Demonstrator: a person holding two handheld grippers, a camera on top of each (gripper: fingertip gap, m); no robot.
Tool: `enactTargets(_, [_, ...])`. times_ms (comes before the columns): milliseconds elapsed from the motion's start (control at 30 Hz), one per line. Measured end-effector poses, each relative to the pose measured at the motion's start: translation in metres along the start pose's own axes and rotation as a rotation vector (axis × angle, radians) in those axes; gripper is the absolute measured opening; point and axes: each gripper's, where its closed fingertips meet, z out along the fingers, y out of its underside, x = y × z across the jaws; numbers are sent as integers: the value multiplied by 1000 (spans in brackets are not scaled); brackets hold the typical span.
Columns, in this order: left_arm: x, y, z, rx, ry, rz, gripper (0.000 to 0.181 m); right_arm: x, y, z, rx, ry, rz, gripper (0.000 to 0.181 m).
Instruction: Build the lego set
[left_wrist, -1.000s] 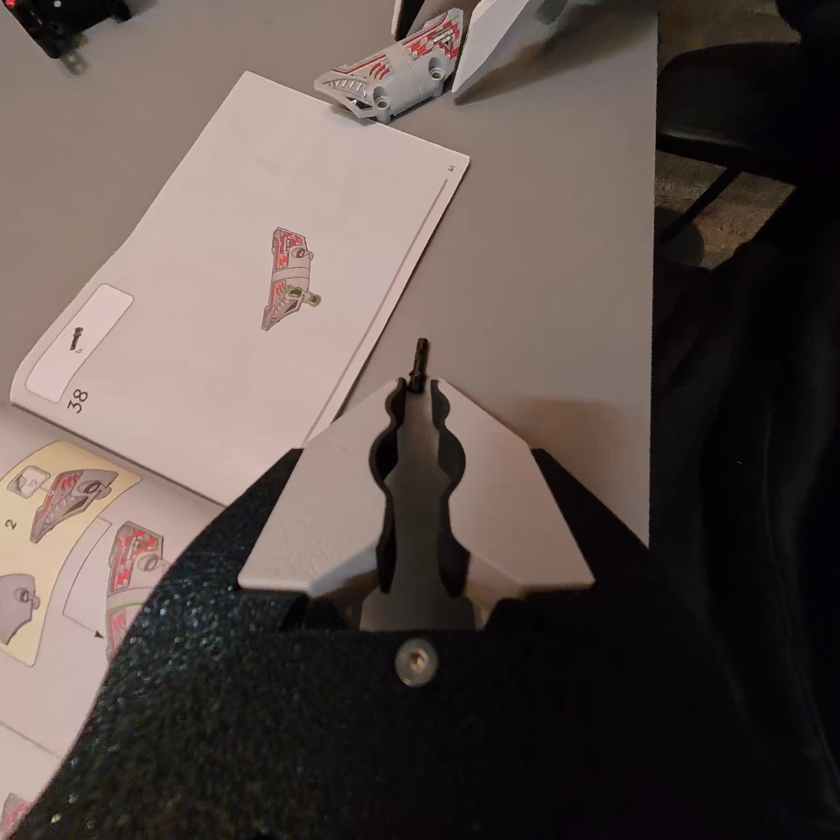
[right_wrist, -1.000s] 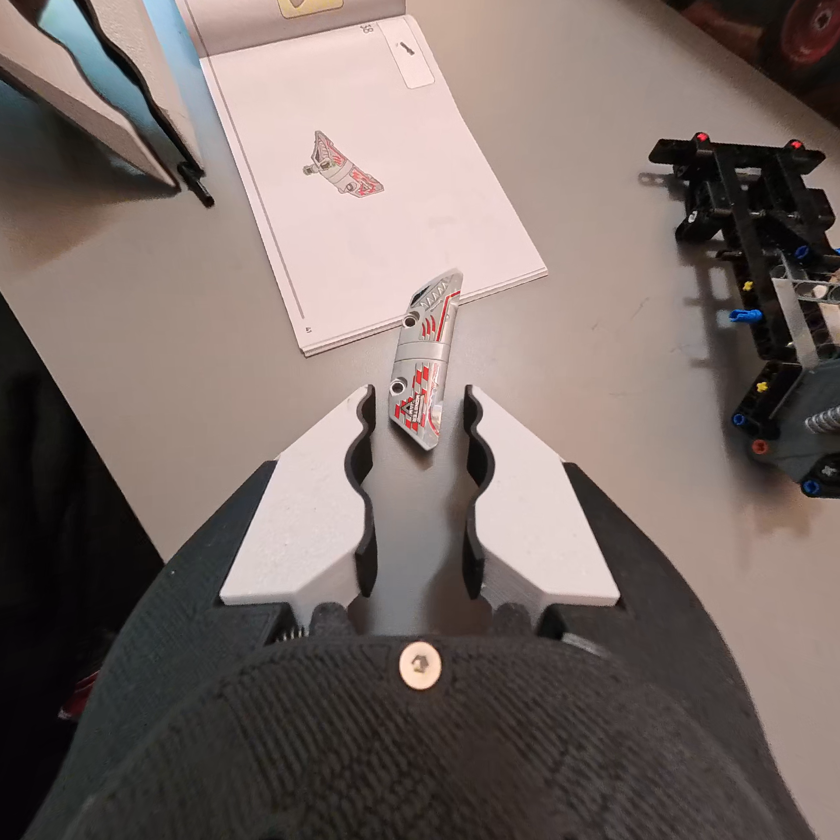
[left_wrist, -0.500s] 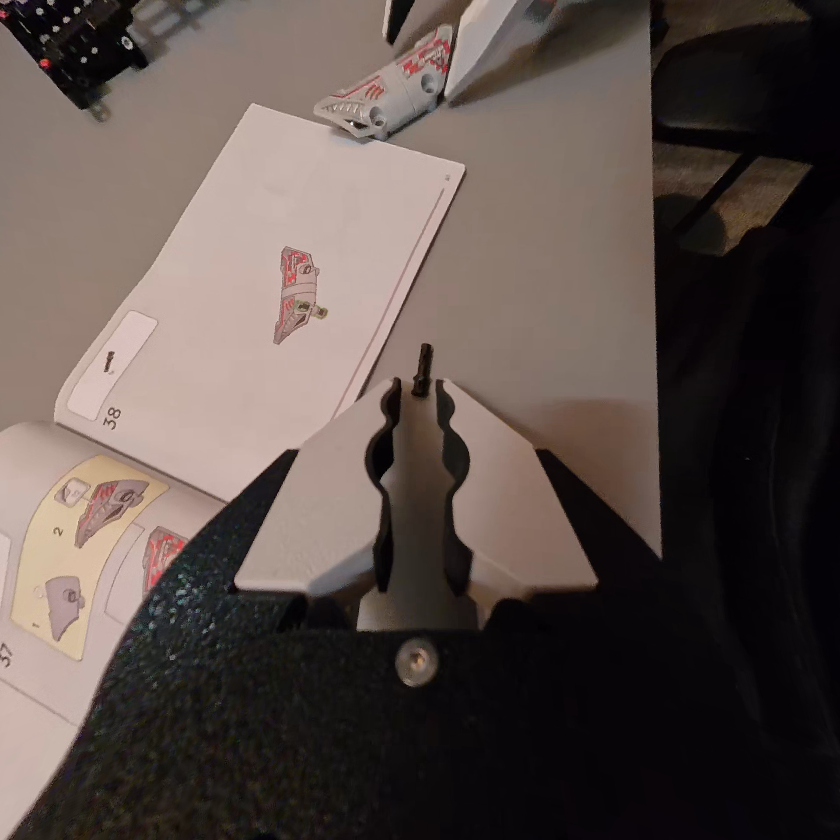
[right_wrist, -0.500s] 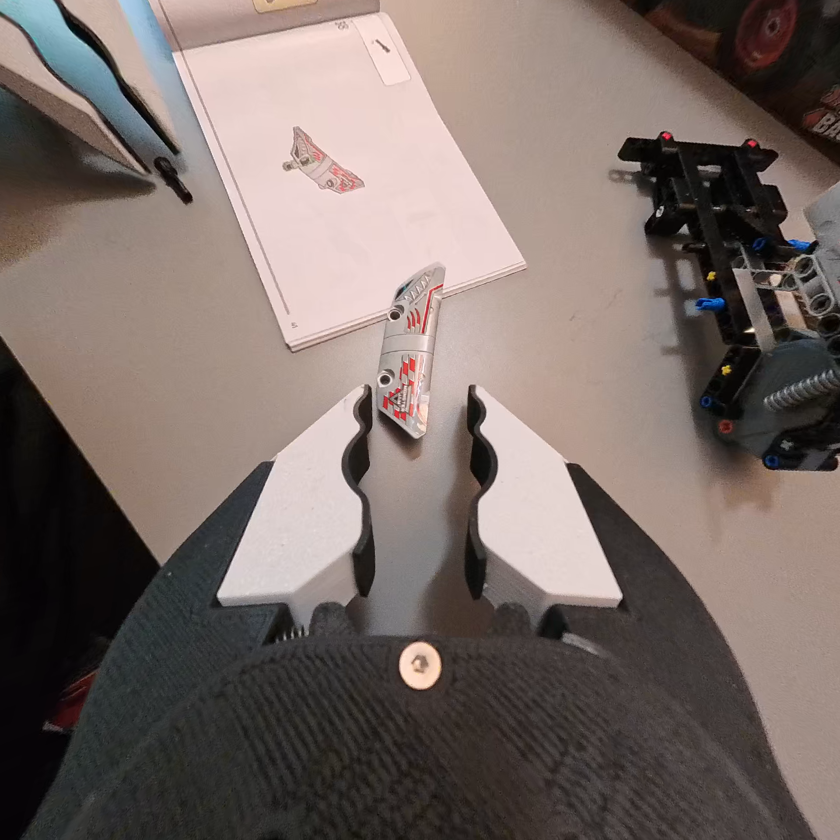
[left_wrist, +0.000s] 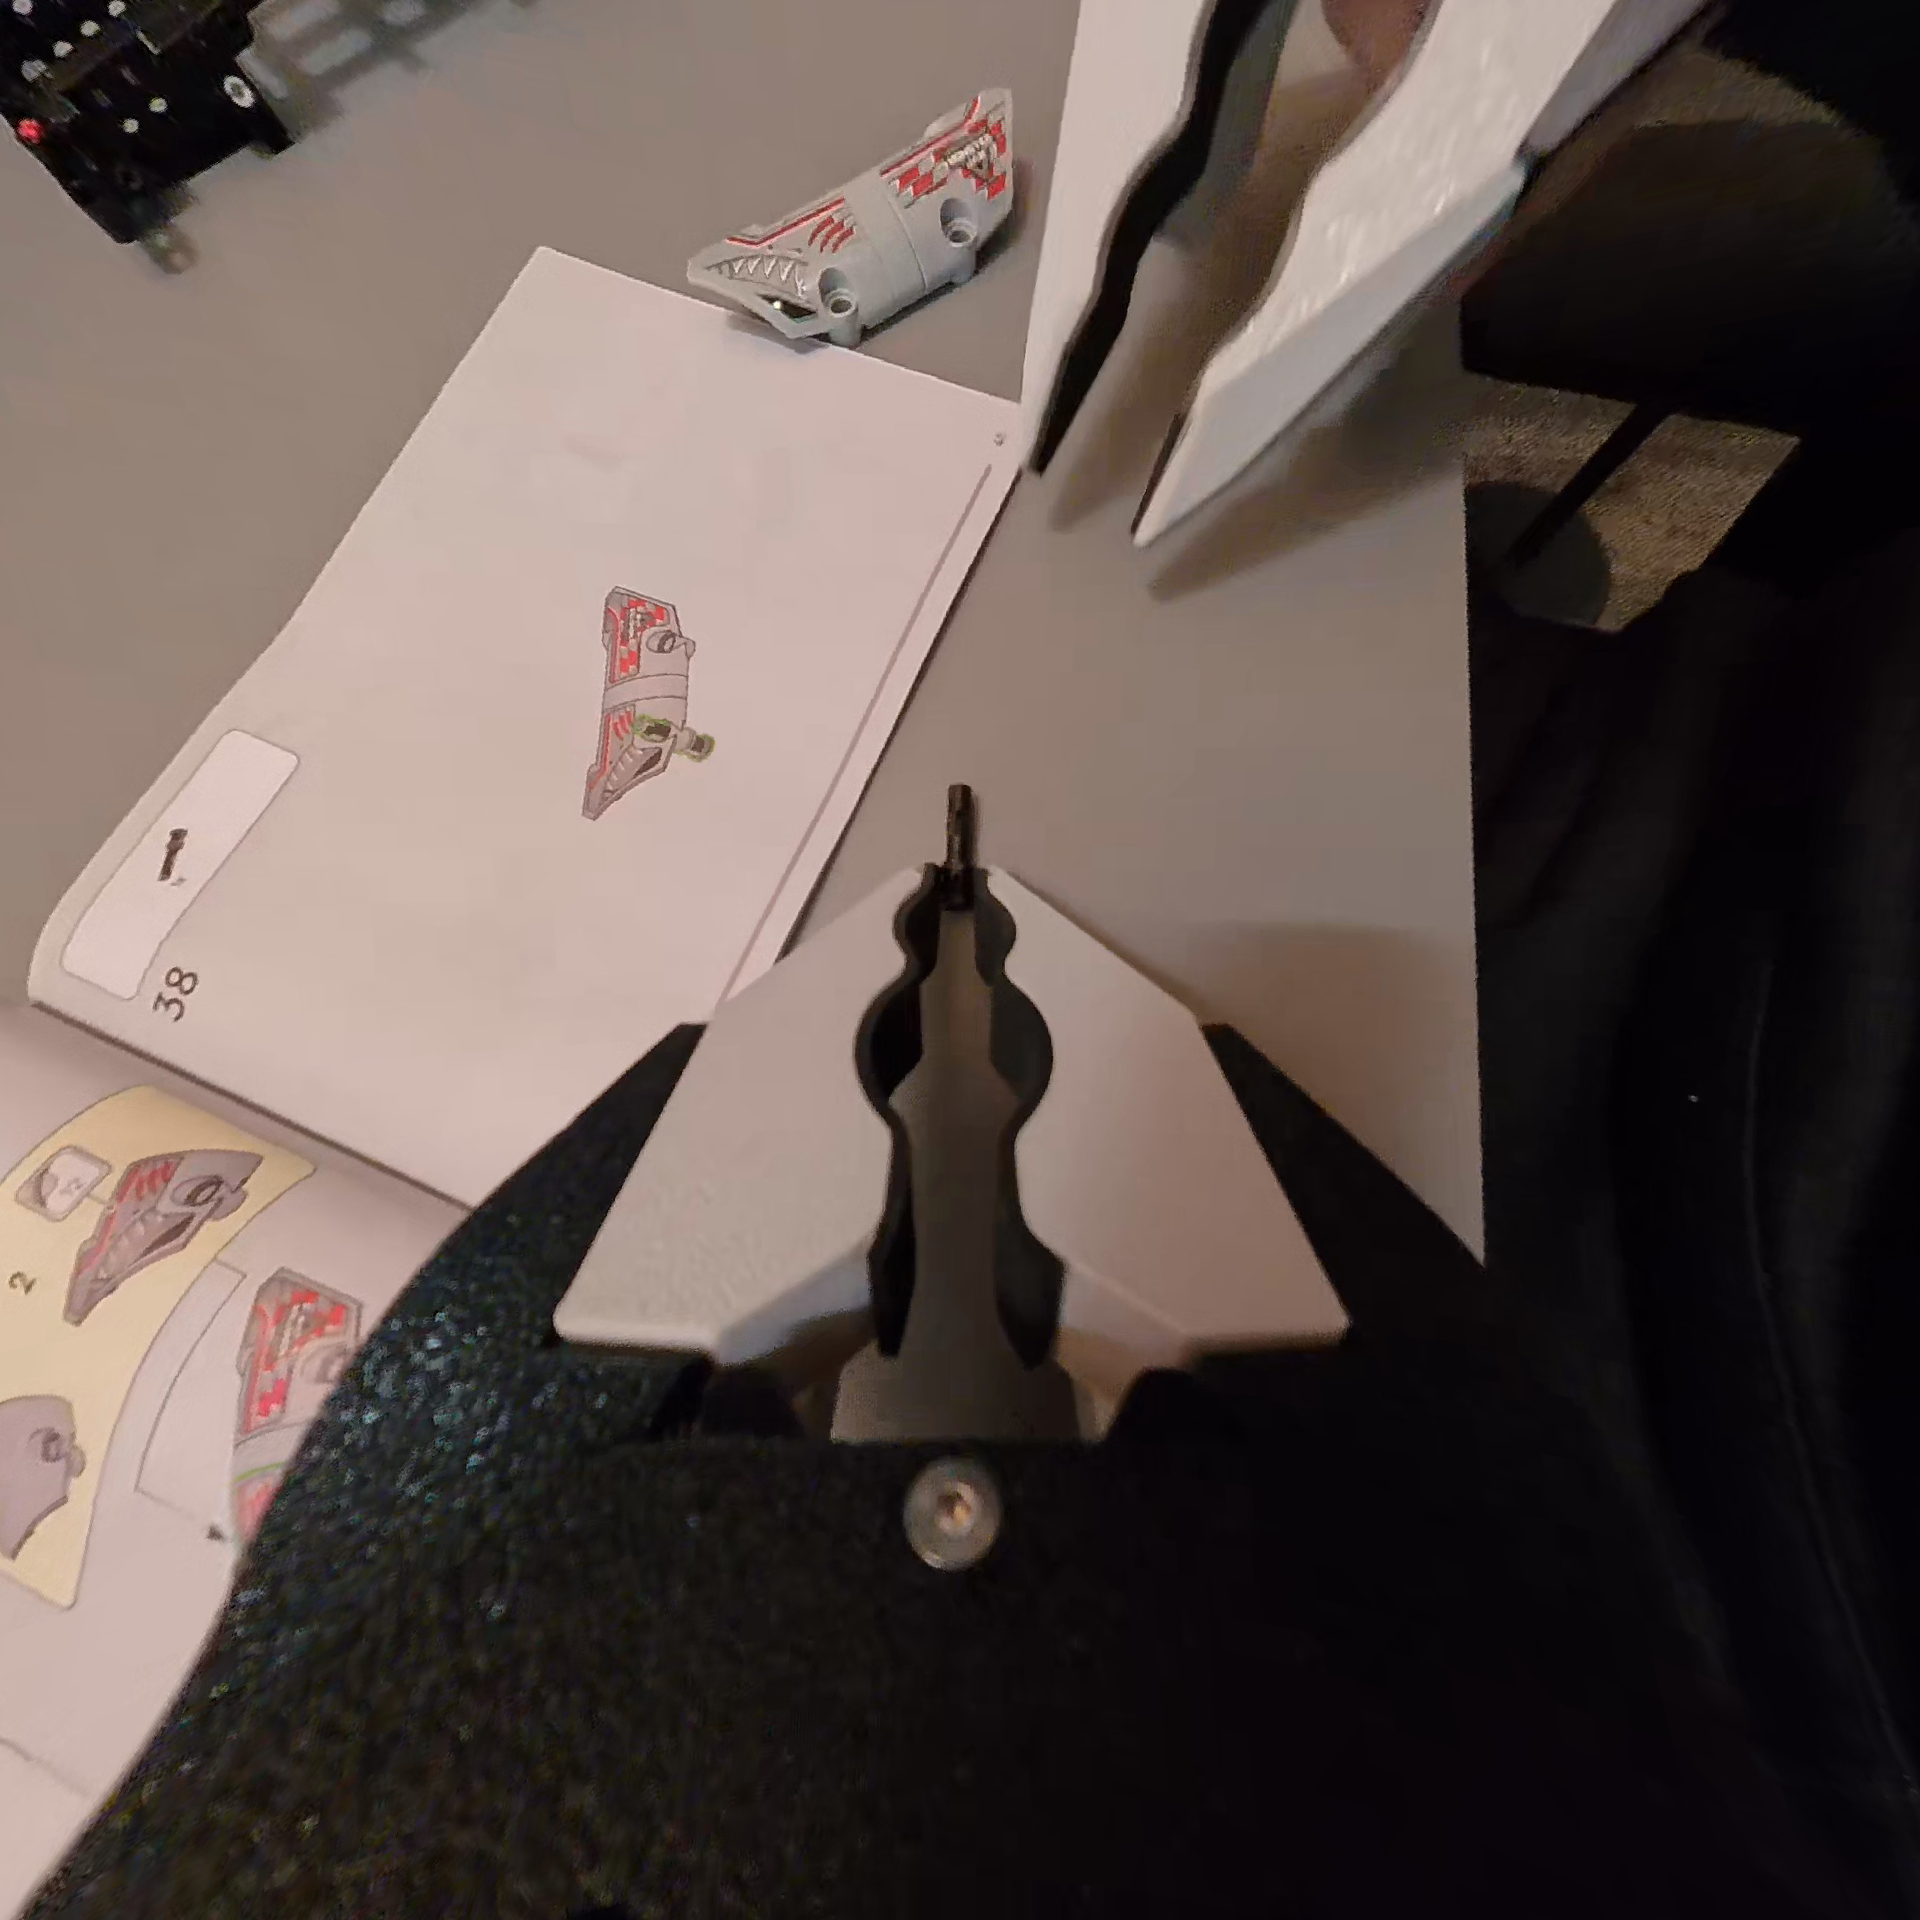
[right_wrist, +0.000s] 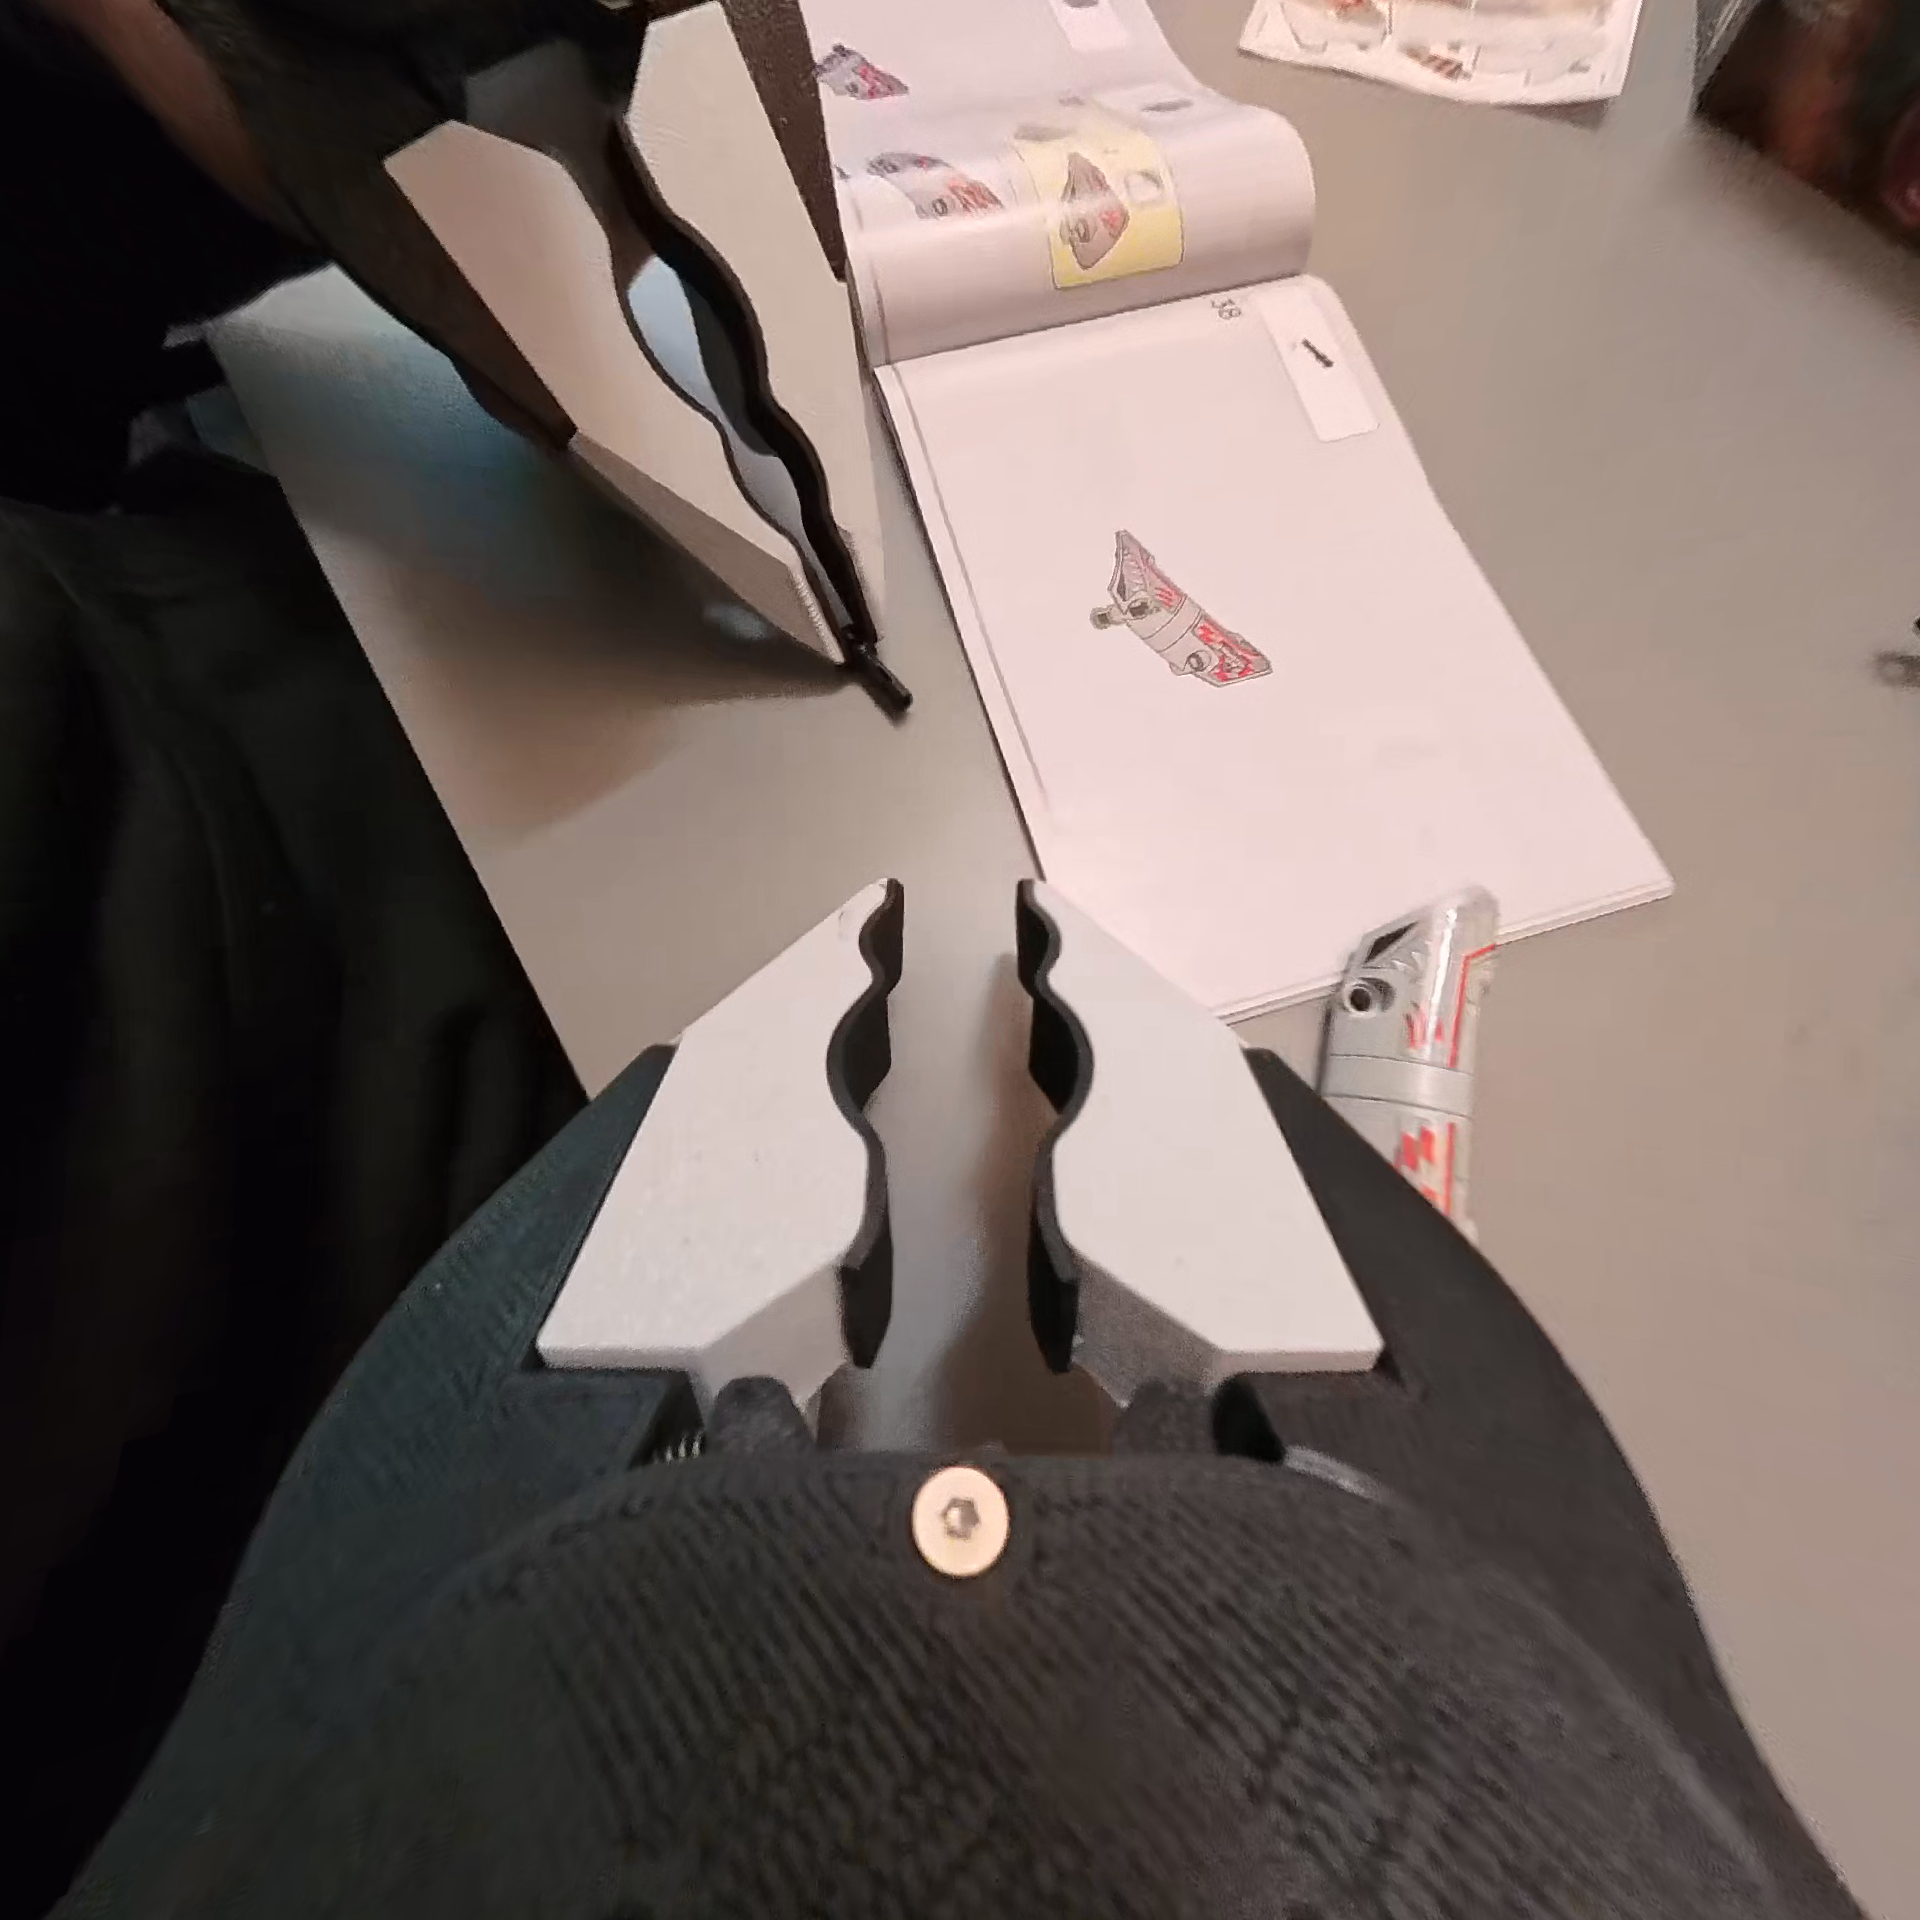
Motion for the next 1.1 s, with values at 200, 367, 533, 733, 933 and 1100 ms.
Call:
enactTargets(200, [16, -50, -15, 297, 12, 61, 2, -12, -20, -20, 205, -100, 82, 21])
enactTargets(367, [35, -89, -29, 567, 39, 110, 2, -12, -60, -61, 596, -220, 314, 9])
enactTargets(533, [40, -98, -29, 626, 13, 128, 3, -18, -62, -59, 623, -190, 294, 10])
enactTargets(733, [38, -95, -31, 601, -48, 174, 2, -24, -68, -57, 669, -174, 242, 1])
enactTargets(933, [40, -79, -18, 472, -135, 292, 0, -34, -63, -40, 584, -164, 153, 0])
enactTargets(1100, [21, -57, -1, 313, -219, 272, 0, -10, -32, -11, 368, -28, 190, 0])
